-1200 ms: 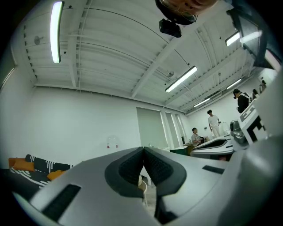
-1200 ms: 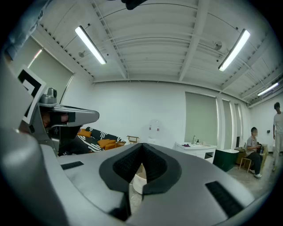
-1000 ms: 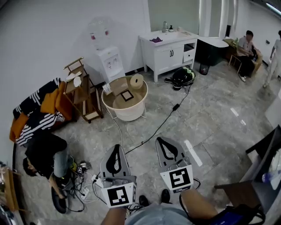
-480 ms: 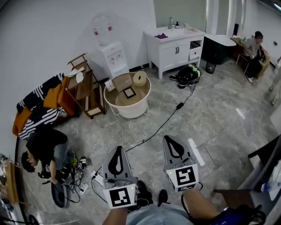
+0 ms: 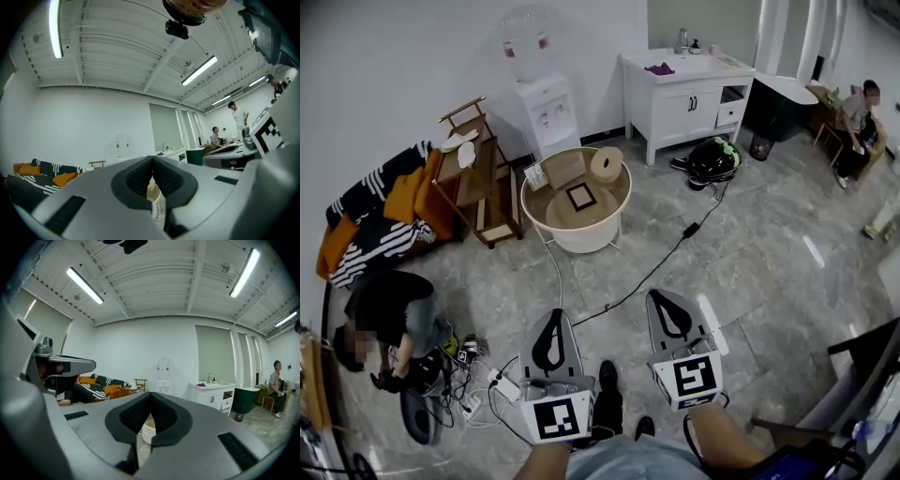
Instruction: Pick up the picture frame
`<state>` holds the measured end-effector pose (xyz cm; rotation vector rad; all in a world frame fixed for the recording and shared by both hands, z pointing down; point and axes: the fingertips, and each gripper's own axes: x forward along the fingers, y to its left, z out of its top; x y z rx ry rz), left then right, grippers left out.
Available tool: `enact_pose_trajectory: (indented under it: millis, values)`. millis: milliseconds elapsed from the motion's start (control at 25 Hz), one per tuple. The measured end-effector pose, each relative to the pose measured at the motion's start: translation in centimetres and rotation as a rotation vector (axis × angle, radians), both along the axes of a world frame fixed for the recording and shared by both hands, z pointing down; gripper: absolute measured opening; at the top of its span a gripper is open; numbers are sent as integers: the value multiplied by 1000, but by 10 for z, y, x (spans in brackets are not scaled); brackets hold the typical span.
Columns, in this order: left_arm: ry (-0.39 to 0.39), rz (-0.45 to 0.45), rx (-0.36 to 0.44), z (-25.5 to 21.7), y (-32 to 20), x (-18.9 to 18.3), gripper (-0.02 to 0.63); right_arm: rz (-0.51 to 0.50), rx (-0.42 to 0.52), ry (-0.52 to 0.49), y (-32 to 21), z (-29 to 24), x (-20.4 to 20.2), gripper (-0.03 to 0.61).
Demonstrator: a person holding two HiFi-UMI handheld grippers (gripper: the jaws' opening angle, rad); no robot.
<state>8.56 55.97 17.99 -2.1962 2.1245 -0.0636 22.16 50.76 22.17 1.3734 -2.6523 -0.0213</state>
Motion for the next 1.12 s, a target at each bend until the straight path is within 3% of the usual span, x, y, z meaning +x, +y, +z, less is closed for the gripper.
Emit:
enact_pose_trajectory:
  millis: [160,280,480,880,1120]
  values:
    - [9,-8,18,-8,-67,-48,15,-5,16,13,-68,-9,-46,14]
    - [-33,-7,51,-22,-115,-81,15,0,44,14,-116,-24,-75,12]
    - [-36,-6,105,-47,-169,-119,15,27,94,12,-170,-55,-106,14]
    - [-26,17,76,-33,-241,-140,15,56,138,17,-242,-55,-120,12]
    - [-33,32,25,-7,-292,-136,15,80,89,10,-294,-32,-115,12]
